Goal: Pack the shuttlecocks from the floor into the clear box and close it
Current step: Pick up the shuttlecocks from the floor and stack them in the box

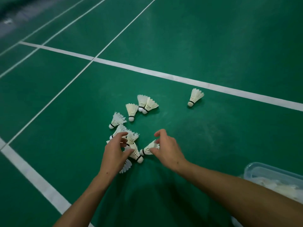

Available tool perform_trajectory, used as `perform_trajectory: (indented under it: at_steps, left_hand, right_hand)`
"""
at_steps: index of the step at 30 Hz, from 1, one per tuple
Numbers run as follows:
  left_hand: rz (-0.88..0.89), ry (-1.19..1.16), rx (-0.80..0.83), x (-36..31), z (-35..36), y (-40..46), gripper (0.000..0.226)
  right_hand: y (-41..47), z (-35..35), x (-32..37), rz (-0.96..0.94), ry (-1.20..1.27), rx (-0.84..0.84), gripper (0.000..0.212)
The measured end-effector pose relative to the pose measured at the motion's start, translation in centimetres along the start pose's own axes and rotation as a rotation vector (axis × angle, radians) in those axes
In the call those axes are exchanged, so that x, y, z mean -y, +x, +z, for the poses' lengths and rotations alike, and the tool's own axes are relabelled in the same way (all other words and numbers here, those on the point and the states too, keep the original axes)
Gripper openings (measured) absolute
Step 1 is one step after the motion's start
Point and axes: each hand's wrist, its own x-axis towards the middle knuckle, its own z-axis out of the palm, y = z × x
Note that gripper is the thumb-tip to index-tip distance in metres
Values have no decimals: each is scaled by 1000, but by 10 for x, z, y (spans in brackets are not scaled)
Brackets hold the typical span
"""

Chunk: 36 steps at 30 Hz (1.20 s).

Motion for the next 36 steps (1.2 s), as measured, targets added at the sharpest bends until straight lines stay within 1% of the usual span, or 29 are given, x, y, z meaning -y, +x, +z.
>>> perform_trajectory:
  at_steps: [3, 5, 9, 11, 12, 14, 16, 18, 20, 22, 27, 31, 34, 36]
  left_hand:
    - [-49, -23, 75, -4, 8, 11, 69]
    - [-50, -8, 105, -5, 12, 18, 75]
    - [-41, 144, 186, -7, 14, 38, 90]
    - [-61, 211, 260, -8, 17, 49, 90]
    - [-79, 236, 287, -8, 19, 54, 85]
    - [-91, 308, 299, -8, 24, 62, 64]
    - [-77, 398, 267, -10, 29, 64, 38]
    - [-52, 433, 227, -13, 31, 62, 20]
    - [-34, 409, 198, -18, 30, 56, 13]
    - [5, 349, 192, -31, 25, 48, 12]
    - [124, 101, 264, -95, 16, 10, 8]
    - [253, -69, 247, -146, 11, -28, 10]
    - [375, -153, 281, -183, 11, -64, 10]
    - [430, -176, 332, -203, 15, -86, 10]
  right_hand:
    - [9, 12, 2, 29, -42, 16, 50]
    - [13, 16, 0, 28, -84, 31, 48]
    - [14, 11, -8, 23, -90, 70, 47]
    - [13, 5, -13, 17, -87, 83, 47]
    - [12, 2, -16, 17, -83, 84, 47]
    - [10, -5, -20, 16, -75, 82, 47]
    - [7, -12, -23, 4, -58, 78, 47]
    - [2, -20, -26, -14, -44, 74, 46]
    - [-5, -30, -28, -34, -26, 64, 46]
    - [-14, -44, -28, -50, -14, 51, 46]
    - [-58, -103, -30, -90, 19, -25, 46]
    - [-117, -163, -37, -76, 31, -114, 45]
    - [-172, -201, -47, -37, 50, -186, 45]
    - [-210, -220, -57, 4, 47, -252, 44]
